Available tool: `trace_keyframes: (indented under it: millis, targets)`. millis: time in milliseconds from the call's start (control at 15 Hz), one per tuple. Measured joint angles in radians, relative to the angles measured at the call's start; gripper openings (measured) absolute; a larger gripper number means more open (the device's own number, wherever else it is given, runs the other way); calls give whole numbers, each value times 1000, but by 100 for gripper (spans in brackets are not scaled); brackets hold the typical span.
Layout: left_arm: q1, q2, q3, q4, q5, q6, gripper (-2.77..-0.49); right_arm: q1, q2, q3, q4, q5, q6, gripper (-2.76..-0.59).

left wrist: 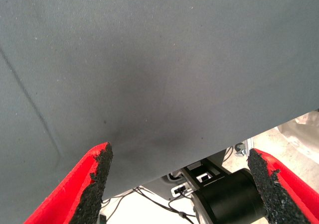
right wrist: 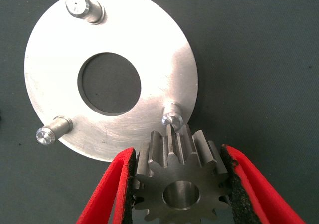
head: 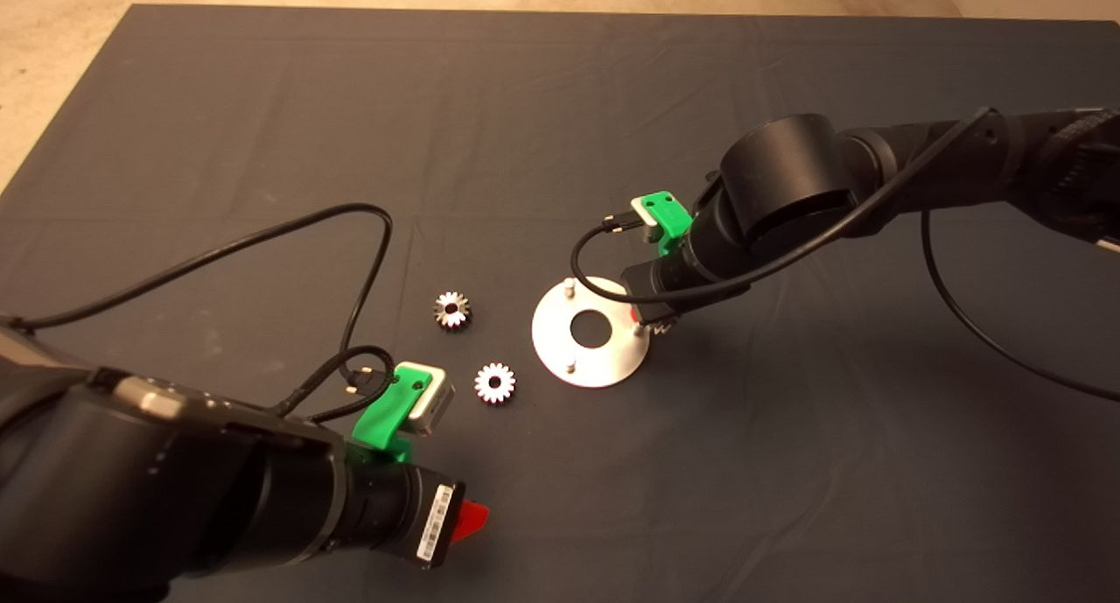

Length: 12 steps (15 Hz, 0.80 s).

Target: Install three planetary gears onto the carrier pins

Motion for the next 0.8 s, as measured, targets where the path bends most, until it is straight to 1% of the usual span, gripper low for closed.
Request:
trace_keyframes:
  millis: [133,267,400,533,600,667,800]
  targets:
    - [0,0,0,0,0,0,-134,-4,3,-20,1,2,-26,-232]
    - [0,0,0,0,0,0,-134,-11,6,-44,1,-4,-38,-232]
    - [0,0,0,0,0,0,-134,-14,25,-59,1,-5,-45,-232]
    - [0,0,0,0,0,0,-134,-14,37,-68,2,2,-51,-232]
    - [0,0,0,0,0,0,-134,-17,40,-74,1,3,-53,-232]
    - [0,0,0,0,0,0,-134,-24,39,-80,1,0,-57,-232]
    - [0,0,0,0,0,0,-134,-37,39,-87,2,-1,-60,-232]
